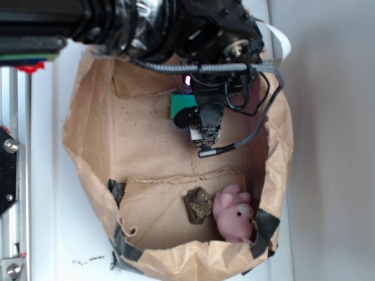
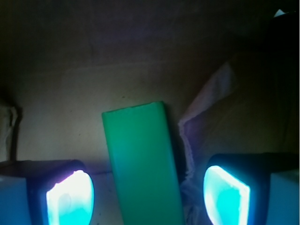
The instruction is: Grab the green block.
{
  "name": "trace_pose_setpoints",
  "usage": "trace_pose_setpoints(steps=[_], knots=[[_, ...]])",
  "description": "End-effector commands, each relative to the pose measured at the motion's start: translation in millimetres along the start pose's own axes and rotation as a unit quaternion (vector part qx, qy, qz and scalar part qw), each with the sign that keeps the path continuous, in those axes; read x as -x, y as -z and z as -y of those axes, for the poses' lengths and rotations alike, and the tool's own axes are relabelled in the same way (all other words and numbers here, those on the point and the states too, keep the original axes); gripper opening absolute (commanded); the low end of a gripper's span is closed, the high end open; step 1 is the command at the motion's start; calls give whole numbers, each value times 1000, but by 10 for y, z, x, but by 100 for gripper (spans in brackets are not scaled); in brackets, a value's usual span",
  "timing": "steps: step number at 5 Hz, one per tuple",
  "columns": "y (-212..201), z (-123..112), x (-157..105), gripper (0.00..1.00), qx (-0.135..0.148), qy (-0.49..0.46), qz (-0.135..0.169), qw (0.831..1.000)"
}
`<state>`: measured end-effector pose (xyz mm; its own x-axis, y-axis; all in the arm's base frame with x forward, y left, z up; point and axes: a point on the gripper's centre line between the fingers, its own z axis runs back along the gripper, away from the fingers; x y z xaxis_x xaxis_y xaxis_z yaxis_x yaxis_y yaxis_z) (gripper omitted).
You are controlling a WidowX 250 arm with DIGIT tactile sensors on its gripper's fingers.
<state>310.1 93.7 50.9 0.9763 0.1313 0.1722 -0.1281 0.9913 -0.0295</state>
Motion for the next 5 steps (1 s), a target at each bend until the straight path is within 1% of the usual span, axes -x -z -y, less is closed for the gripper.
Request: trace_pose_setpoints(steps=[1,2,3,4,5], knots=[[-123,-74,-90,100,-7,-5,22,1000],[-123,-74,-90,100,-7,-5,22,1000],[9,2,-33,100,-7,9,26,1000],[83,58,30,100,-13,22,33,999],[107,74,50,100,-15,26,28,999]])
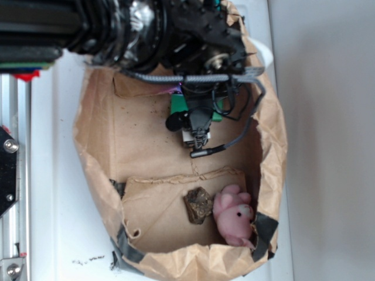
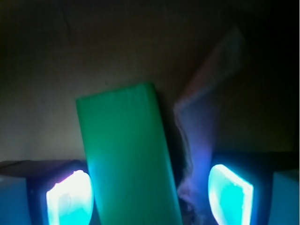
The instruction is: Grab the green block.
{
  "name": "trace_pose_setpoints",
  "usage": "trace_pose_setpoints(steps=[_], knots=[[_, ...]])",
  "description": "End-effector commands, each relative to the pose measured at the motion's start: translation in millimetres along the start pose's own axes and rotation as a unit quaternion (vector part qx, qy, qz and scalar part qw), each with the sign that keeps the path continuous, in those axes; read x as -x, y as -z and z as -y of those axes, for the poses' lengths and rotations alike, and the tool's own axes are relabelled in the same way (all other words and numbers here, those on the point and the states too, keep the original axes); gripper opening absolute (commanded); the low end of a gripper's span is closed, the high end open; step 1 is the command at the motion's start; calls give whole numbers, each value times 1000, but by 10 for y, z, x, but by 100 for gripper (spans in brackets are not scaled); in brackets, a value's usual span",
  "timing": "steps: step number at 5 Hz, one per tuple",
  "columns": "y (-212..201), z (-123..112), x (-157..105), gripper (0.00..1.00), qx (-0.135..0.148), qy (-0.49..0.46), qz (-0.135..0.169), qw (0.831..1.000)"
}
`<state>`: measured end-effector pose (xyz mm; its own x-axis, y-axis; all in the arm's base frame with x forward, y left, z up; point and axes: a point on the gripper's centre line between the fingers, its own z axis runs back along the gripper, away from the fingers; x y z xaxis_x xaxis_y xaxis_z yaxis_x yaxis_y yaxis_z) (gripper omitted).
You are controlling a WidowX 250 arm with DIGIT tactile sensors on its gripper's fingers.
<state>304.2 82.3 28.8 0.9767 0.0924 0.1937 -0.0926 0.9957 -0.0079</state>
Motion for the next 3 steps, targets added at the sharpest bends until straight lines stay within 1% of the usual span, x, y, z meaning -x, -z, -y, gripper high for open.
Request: trace_pose_setpoints(steps=[1,2,3], knots=[[-101,-19,-35,85,-9,5,18,1000],[-106,-22,-41,0,-8,-2,16,1000],[-110,-23,-35,0,-7,-3,15,1000]])
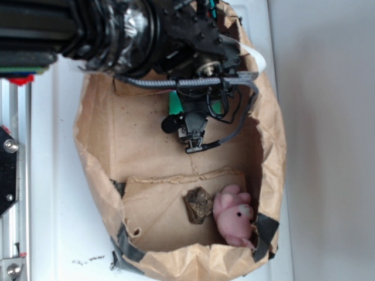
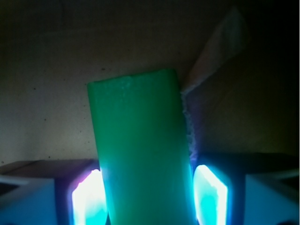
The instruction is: Grab the green block.
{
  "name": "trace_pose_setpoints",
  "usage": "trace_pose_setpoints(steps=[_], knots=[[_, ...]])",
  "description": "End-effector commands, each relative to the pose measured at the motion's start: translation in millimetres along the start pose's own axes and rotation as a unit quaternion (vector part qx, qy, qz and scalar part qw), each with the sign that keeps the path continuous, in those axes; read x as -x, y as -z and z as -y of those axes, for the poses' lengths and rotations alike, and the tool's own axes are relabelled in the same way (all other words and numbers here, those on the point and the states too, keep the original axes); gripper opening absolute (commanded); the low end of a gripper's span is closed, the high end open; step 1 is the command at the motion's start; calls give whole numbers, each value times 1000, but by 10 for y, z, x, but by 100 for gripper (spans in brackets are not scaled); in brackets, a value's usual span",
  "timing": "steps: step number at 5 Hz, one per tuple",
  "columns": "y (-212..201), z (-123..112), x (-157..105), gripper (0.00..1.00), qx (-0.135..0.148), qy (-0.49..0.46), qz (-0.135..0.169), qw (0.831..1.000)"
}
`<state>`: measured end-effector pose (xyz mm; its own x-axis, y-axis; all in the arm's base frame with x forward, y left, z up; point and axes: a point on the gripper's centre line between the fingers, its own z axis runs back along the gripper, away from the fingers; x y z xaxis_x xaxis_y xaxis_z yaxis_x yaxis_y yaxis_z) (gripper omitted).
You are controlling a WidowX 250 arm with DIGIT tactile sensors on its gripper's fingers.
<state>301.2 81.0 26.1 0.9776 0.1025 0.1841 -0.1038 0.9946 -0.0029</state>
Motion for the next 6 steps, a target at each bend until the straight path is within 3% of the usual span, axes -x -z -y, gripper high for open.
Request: trace_pose_setpoints(steps=[1,2,3,5,6], knots=[[-219,-50,-59,0,1,-6,21,1000],[-563,-65,-56,0,26,-14,20,999],[-892,28,27,0,38,-9,42,998],[-1286,99,25,0,24,-19,36,999],[-1420,172,32,0,8,-19,48,999]])
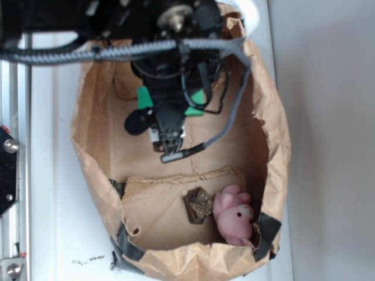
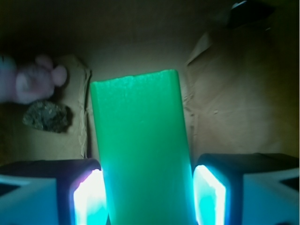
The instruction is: Grab the green block.
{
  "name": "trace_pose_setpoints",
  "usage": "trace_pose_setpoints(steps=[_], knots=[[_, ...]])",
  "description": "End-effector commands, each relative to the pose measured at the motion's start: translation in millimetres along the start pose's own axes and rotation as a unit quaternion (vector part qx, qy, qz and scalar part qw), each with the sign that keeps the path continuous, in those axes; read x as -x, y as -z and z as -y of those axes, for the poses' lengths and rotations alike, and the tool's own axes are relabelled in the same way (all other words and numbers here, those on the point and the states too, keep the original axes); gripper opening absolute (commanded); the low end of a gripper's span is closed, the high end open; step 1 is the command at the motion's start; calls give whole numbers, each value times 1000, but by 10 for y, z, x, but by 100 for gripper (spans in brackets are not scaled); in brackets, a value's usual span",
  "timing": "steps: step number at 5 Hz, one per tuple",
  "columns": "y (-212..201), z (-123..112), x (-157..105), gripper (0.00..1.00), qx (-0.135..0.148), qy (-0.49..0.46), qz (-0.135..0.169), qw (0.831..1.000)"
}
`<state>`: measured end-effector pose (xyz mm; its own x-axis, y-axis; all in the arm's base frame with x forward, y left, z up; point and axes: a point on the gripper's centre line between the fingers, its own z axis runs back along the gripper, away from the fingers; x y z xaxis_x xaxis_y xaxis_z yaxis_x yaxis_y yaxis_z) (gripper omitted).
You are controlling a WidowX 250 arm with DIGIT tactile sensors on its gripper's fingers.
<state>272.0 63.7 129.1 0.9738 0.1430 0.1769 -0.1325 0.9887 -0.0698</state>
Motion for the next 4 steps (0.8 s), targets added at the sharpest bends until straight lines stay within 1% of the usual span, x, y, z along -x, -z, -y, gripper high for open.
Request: trace_pose_setpoints(steps=[1,2,3,4], knots=[[-515,219,-39,0,-56,-2,82,995],[-694,315,-6,0,-26,26,85,996],[-715,346,-15,0,-21,26,85,996],[-639,351,-46,0,-23,31,85,996]])
